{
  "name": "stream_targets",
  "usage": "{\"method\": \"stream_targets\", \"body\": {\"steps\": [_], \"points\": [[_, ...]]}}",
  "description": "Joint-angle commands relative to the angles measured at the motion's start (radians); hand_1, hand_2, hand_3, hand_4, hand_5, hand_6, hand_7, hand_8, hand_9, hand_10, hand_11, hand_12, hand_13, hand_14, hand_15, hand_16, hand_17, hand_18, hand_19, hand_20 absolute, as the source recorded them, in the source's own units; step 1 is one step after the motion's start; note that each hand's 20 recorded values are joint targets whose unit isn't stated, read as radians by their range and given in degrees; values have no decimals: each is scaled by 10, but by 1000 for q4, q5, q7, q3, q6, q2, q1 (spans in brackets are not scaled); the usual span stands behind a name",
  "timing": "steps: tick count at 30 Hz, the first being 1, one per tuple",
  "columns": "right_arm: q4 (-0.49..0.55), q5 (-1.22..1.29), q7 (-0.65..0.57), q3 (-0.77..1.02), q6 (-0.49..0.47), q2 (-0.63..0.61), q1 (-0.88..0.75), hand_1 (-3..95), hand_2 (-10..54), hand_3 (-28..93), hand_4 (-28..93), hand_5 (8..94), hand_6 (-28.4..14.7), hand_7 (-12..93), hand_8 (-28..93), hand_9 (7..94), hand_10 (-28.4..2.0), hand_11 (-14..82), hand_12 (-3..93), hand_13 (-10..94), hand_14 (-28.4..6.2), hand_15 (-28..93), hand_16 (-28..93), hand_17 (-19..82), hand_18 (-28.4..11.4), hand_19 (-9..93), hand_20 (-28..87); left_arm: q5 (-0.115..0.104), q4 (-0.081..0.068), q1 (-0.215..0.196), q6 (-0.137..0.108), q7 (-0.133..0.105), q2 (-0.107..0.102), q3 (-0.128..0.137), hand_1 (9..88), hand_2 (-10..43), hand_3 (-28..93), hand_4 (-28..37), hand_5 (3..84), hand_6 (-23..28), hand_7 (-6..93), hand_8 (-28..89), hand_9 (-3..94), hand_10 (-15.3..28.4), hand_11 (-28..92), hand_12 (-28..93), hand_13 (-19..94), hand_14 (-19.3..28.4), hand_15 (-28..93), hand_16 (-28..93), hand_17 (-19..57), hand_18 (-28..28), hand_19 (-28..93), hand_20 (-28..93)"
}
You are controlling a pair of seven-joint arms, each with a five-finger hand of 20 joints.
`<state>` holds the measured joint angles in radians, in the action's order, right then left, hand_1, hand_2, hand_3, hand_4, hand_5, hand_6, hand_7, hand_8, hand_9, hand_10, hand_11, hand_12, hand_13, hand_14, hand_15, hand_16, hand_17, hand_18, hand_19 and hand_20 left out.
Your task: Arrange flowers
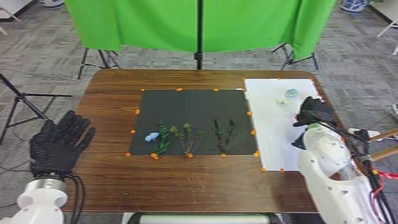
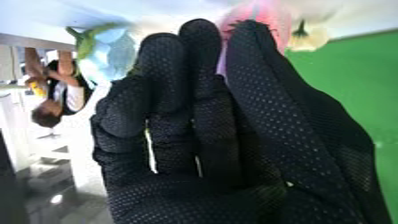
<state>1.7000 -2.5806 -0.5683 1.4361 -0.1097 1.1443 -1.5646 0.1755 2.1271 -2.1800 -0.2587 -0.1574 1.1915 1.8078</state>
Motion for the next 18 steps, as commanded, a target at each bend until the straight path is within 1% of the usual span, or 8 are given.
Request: {"method": "stream_targets", "body": {"steps": [1,3,5,8,11,12,15,18], "points": [[98,-17,31,-44,91,-22,-2,645,-95,693,-283,771,3,324,26,850,-104,125,445,644,-84,489,428,322,-227,833,418,-12,4,-21,-9,13,7,4,294,164,770,-283,516,91,213,-105,443,162,296,130,315,164,470,-75,-53,158,414,154],[123,-25,56,-73,109,-15,24,644,-95,696,-283,771,2,324,28,850,-105,124,445,644,-84,489,428,323,-227,833,418,-15,3,-20,-11,11,4,3,293,164,770,-283,515,91,213,-105,443,162,296,130,316,164,472,-76,-53,159,415,155],[135,-26,75,-124,146,-1,68,643,-95,699,-283,771,1,325,30,850,-105,124,446,644,-85,489,430,322,-227,834,417,-14,2,-17,-7,18,5,3,292,164,771,-283,516,91,212,-106,444,162,296,129,316,164,472,-76,-53,158,416,155],[128,-23,138,-200,166,63,146,641,-95,704,-283,771,1,325,31,850,-106,123,446,642,-84,489,430,321,-226,832,415,-12,0,-18,-7,22,-3,1,291,163,772,-283,516,92,213,-106,443,162,296,130,316,164,473,-77,-53,159,417,155],[36,-39,248,-280,164,175,253,640,-95,706,-283,770,1,327,34,848,-106,122,446,639,-85,488,429,320,-224,832,414,-17,3,-23,-13,16,-5,-2,291,163,771,-283,516,92,213,-106,443,162,296,130,317,165,474,-77,-53,159,417,155],[-15,-38,284,-323,158,207,306,639,-95,707,-283,769,0,327,35,847,-106,121,444,637,-85,487,427,319,-224,831,414,-19,0,-18,-7,13,-6,-7,290,163,772,-283,516,92,213,-105,443,162,296,130,317,165,474,-77,-53,159,417,155],[-111,-92,388,-364,121,301,364,638,-95,709,-283,767,-1,327,36,844,-105,117,438,634,-84,483,423,318,-222,829,413,-14,-4,-1,1,15,-17,-22,290,162,772,-283,516,92,212,-105,444,162,296,130,317,165,474,-77,-53,159,417,154],[-222,-114,460,-443,118,371,413,637,-95,710,-283,766,0,330,35,842,-104,115,434,634,-84,483,421,317,-222,829,413,-17,-6,8,-1,4,-31,-37,291,163,770,-283,516,92,211,-105,443,162,296,130,317,165,475,-77,-53,159,417,154]]}}
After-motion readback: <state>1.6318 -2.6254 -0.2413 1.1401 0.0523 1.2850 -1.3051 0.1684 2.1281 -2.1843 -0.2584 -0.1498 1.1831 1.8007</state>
